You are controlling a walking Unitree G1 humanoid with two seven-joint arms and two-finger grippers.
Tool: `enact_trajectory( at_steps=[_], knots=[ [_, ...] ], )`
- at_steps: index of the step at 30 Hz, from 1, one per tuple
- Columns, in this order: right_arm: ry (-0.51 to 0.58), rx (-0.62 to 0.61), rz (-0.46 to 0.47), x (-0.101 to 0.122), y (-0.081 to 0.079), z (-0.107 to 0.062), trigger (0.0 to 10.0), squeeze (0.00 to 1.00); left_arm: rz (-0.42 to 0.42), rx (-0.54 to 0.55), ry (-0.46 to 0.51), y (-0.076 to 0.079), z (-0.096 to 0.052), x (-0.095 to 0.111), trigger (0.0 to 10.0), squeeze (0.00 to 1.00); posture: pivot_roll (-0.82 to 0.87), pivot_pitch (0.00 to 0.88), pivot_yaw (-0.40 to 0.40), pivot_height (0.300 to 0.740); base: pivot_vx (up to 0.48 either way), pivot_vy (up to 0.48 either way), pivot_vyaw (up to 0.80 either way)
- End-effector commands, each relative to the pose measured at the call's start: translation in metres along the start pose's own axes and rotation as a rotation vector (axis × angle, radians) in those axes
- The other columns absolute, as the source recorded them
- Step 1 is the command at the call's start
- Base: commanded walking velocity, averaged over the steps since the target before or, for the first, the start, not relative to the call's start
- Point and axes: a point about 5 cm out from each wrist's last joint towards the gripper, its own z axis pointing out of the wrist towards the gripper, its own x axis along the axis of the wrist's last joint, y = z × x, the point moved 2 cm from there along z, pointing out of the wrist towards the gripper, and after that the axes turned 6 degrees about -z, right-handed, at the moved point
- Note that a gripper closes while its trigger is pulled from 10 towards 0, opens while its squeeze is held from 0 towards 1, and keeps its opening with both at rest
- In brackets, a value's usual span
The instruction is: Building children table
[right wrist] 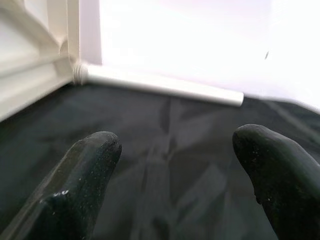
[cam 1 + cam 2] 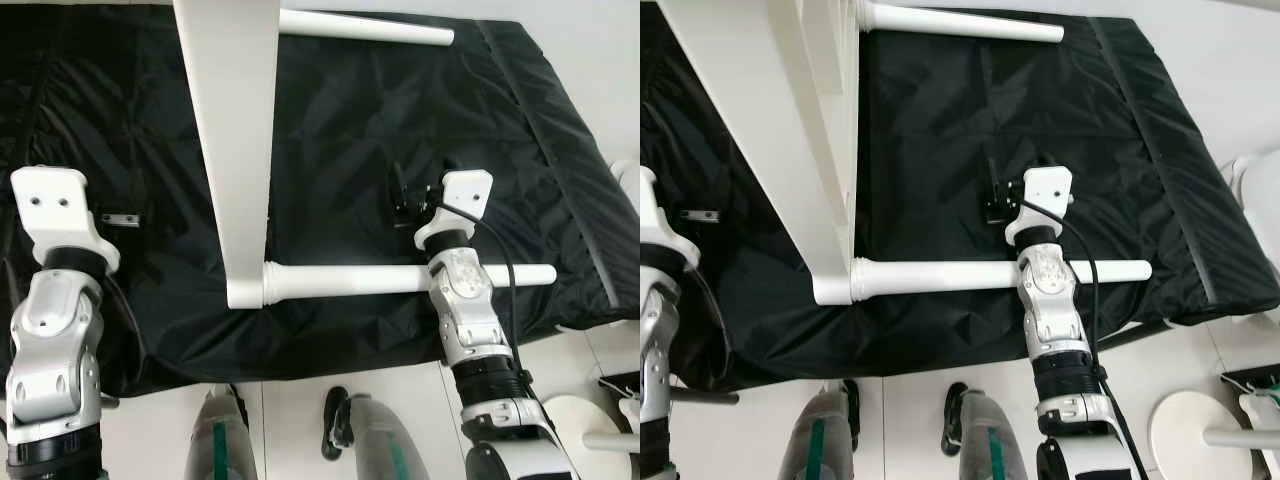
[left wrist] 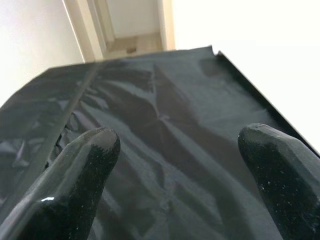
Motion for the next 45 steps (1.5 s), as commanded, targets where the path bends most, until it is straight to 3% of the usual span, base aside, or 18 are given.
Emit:
enact_trajectory(
  at_steps=[1,4,11,13,16,25,34,38,45],
  knots=[
    [-0.034,0.014,-0.011,-0.006,0.003,-0.007,10.0,0.00,0.000,0.068,0.020,-0.004,-0.005,0.002,10.0,0.00,0.09,0.085,-0.050,0.740,0.000,0.000,0.00],
    [-0.047,0.022,0.010,-0.006,0.007,-0.017,10.0,0.00,-0.065,0.021,0.013,0.005,-0.021,-0.005,10.0,0.00,0.09,0.071,-0.053,0.740,0.000,0.000,0.00],
    [-0.066,0.037,0.009,-0.008,0.007,-0.020,10.0,0.00,-0.126,0.052,0.007,0.008,-0.034,-0.013,10.0,0.00,0.10,0.044,-0.069,0.740,0.000,0.000,0.00],
    [-0.066,0.037,0.009,-0.008,0.007,-0.020,10.0,0.00,-0.126,0.052,0.007,0.008,-0.034,-0.013,10.0,0.00,0.10,0.044,-0.069,0.740,0.000,0.000,0.00],
    [-0.082,0.050,-0.003,-0.012,0.009,-0.022,10.0,0.00,-0.133,0.013,0.010,0.013,-0.046,-0.015,10.0,0.00,0.11,0.027,-0.081,0.740,0.000,0.000,0.00],
    [-0.087,0.057,-0.005,-0.013,0.010,-0.019,10.0,0.00,-0.129,-0.003,0.018,0.017,-0.051,-0.020,10.0,0.00,0.12,0.014,-0.092,0.740,0.000,0.000,0.00],
    [-0.100,0.048,-0.017,-0.018,0.012,-0.022,10.0,0.00,-0.144,-0.088,-0.004,0.035,-0.057,-0.029,10.0,0.00,0.12,0.012,-0.085,0.740,0.000,0.000,0.00],
    [-0.114,0.038,-0.027,-0.021,0.013,-0.027,10.0,0.00,-0.134,-0.191,-0.025,0.049,-0.070,-0.035,10.0,0.00,0.12,0.018,-0.070,0.740,0.000,0.000,0.00],
    [-0.126,0.038,-0.035,-0.025,0.014,-0.029,10.0,0.00,-0.107,-0.198,-0.021,0.049,-0.078,-0.038,10.0,0.00,0.13,0.032,-0.077,0.740,0.000,0.000,0.00]
  ],
)
